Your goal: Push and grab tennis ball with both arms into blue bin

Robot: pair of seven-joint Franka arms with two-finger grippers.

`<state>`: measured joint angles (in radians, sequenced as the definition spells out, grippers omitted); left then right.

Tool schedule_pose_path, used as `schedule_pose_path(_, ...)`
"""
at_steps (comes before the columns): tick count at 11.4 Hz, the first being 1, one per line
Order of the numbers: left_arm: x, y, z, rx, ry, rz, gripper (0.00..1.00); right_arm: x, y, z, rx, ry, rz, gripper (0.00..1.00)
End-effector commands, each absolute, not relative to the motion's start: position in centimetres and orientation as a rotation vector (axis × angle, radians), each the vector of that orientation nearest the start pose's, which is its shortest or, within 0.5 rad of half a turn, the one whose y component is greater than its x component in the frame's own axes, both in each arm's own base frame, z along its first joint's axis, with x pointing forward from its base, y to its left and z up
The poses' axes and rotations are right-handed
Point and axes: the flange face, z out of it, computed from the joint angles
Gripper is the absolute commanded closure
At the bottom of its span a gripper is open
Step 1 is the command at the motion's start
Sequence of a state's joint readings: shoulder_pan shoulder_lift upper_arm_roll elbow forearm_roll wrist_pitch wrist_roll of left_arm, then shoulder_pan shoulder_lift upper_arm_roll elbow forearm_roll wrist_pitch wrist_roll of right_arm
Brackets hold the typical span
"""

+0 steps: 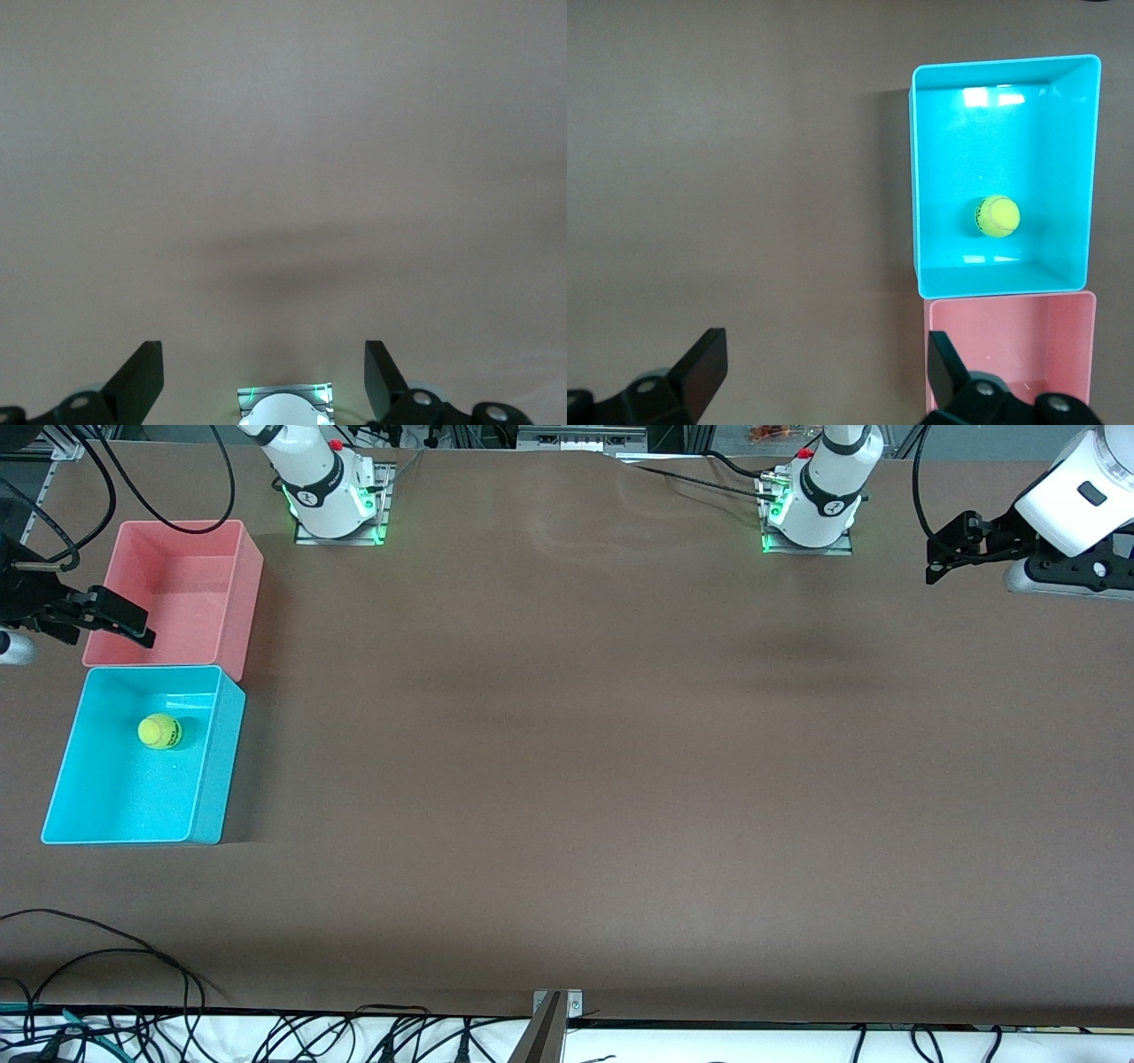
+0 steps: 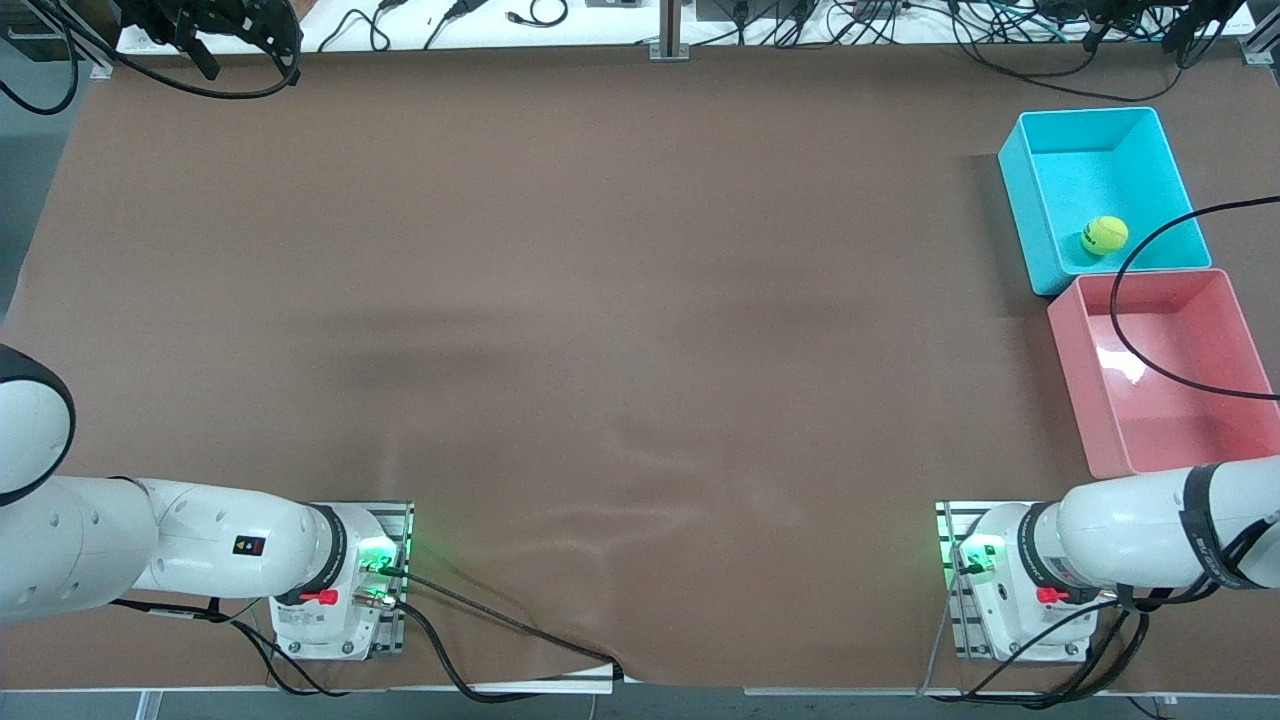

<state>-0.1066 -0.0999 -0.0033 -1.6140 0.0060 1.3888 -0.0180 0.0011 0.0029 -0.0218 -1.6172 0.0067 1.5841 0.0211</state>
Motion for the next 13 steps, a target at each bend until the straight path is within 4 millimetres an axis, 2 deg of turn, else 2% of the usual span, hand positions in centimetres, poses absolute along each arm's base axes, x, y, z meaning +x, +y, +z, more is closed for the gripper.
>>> schedule_pose_path(1,50.1,-5.4,65.1,-3.101,0.142,0.193,0.00,54.7,-1.8,60.2,-3.119,0.087,0.057,0.00)
schedule_pose_path(5,50.1,-6.2,64.9,-3.091,0.167,0.201,0.00,55.1,-2.2,60.0,-3.119,0.094,0.059,0.00)
schedule_pose_path(7,50.3,-5.1,64.8,-3.103,0.108,0.205,0.00,55.1,-2.5,59.9,-3.119,0.099,0.062,0.00)
schedule_pose_path(9,51.7,-3.9,62.7,-3.087,-0.098,0.262,0.00,55.1,-2.5,59.9,-3.118,0.102,0.064,0.00)
schedule_pose_path(10,51.8,-3.6,62.6,-3.076,-0.188,0.265,0.00,55.1,-2.5,59.7,-3.118,0.104,0.071,0.00)
schedule_pose_path(13,51.7,-3.7,62.7,-3.080,-0.177,0.261,0.00,55.3,-3.4,59.3,-3.119,0.126,0.078,0.00)
